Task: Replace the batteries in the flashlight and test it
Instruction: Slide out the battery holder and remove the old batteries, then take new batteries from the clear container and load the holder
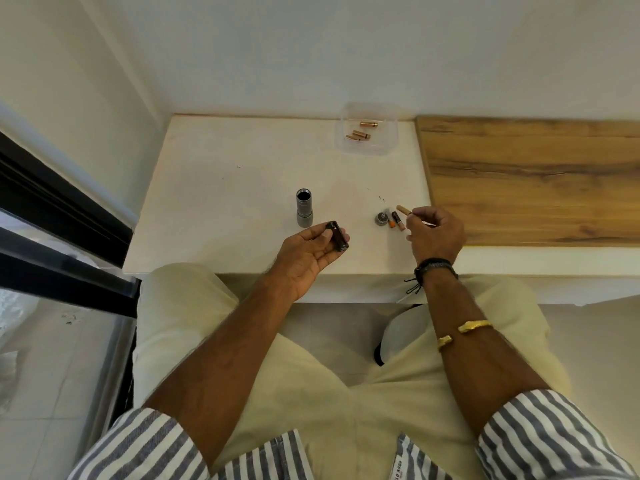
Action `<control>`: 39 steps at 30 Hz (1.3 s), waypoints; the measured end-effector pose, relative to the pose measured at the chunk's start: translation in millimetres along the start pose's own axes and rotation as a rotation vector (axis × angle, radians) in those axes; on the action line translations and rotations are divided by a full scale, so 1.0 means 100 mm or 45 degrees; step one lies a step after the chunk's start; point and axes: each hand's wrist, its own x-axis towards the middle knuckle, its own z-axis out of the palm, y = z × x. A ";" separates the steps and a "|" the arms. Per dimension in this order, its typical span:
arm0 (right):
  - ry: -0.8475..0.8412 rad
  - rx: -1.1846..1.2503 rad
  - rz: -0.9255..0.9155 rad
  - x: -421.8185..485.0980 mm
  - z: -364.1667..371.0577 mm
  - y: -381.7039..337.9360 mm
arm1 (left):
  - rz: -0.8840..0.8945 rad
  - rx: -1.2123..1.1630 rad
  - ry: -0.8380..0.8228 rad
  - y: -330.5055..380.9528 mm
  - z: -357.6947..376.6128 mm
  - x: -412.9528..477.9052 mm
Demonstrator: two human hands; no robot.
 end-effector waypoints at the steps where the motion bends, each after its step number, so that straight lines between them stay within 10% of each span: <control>1: 0.017 -0.034 0.009 0.01 0.01 0.03 | 0.003 0.000 0.000 -0.01 0.00 0.01; 23: 0.021 -0.358 -0.108 0.03 0.08 0.04 | -0.026 -0.013 0.029 -0.01 0.10 0.10; 31: -0.287 0.037 -0.152 0.19 0.42 -0.47 | -0.039 -0.083 0.052 0.00 0.12 0.18; 39: -0.348 -0.297 -0.438 1.08 1.16 -1.00 | -0.086 -0.150 0.067 0.03 0.07 0.28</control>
